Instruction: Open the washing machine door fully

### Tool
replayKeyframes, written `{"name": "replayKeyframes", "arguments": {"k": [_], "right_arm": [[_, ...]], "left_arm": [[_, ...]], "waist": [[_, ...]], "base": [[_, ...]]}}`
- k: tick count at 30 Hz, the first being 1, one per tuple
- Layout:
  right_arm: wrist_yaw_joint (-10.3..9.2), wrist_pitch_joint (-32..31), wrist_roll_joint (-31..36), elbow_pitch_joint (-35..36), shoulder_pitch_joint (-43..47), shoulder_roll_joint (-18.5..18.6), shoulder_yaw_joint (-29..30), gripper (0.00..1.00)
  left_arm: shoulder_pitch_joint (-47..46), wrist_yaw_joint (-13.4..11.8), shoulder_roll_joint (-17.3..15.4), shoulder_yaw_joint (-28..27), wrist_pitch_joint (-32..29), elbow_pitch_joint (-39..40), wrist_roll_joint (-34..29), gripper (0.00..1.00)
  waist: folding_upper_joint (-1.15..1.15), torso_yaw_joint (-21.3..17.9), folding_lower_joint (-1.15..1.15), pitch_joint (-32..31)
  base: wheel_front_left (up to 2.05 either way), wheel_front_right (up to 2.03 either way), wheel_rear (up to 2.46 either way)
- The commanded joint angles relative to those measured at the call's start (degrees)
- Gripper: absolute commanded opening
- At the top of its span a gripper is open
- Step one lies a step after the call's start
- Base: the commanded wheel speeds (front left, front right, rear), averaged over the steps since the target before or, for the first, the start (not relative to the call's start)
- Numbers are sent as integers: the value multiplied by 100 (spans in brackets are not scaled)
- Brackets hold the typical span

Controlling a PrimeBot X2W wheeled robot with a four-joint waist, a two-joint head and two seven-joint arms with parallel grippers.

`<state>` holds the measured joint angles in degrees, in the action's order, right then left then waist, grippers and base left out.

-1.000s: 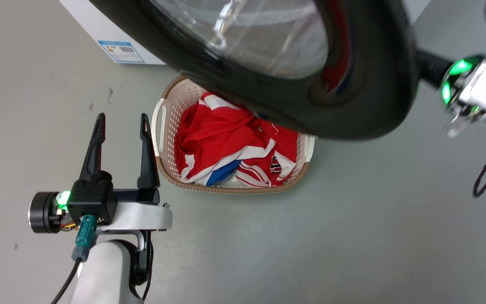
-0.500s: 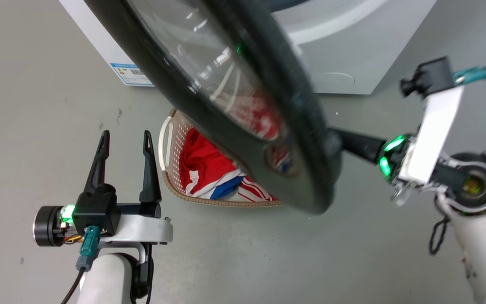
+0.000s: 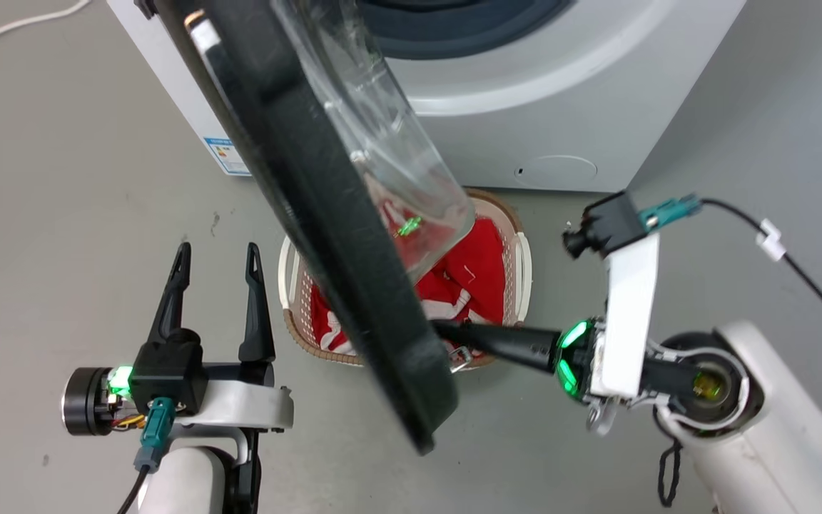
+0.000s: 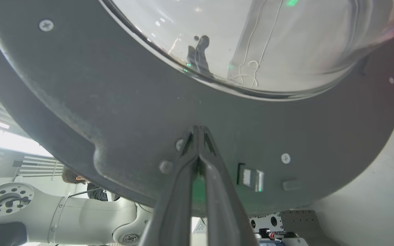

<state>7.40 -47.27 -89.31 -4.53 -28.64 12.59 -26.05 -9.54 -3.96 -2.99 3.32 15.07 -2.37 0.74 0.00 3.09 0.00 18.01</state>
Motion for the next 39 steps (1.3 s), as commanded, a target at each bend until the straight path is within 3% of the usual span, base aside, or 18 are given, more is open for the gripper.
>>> {"name": "replayKeyframes", "arguments": {"k": [1,8,16,17,18,19,20,26,29,33,37,39], "right_arm": [[16,-29,-21,38,131,-52,-55,0],[15,25,-9,109,640,-45,-213,0],[15,564,-10,334,1335,23,105,0],[15,765,66,383,1425,32,204,13],[15,992,134,412,1524,15,308,45],[16,1248,224,435,1632,-13,417,95],[16,1538,346,464,1724,-41,527,100],[15,3197,997,653,2182,-157,1013,100],[15,4259,1657,688,2297,-76,1174,100],[15,5853,2997,526,2369,173,1176,100],[15,6236,4705,369,2425,263,1483,100],[15,6241,5894,615,2496,36,1857,100]], "left_arm": [[93,5,6,4,16,-17,-29,100],[324,-10,5,-40,16,-66,-28,100],[634,23,-11,-65,16,-121,-18,100],[689,16,-10,-58,16,-137,-17,100],[743,21,-9,-51,16,-148,-14,100],[797,20,-9,-48,16,-163,-11,100],[845,18,-9,-40,16,-169,-10,100],[1094,22,-10,-38,16,-165,-11,100],[1173,27,-18,-47,16,-138,-19,100],[1272,35,-27,-54,16,-120,-32,100],[1330,31,-39,-71,16,-133,-30,100],[1356,23,-36,-69,16,-117,-34,100]], "waist": [[0,11,0,-56],[0,-36,0,-409],[0,-71,0,-861],[0,-67,0,-944],[0,-62,0,-1028],[0,-62,0,-1120],[0,-64,0,-1191],[0,-104,0,-1483],[0,-142,0,-1548],[0,-192,0,-1620],[0,-229,0,-1705],[0,-246,0,-1719]], "base": [[0,0,0],[0,0,0],[0,0,0],[0,0,0],[0,0,0],[0,0,0],[0,0,0],[0,0,0],[0,0,0],[0,0,0],[0,0,0],[0,0,0]]}}
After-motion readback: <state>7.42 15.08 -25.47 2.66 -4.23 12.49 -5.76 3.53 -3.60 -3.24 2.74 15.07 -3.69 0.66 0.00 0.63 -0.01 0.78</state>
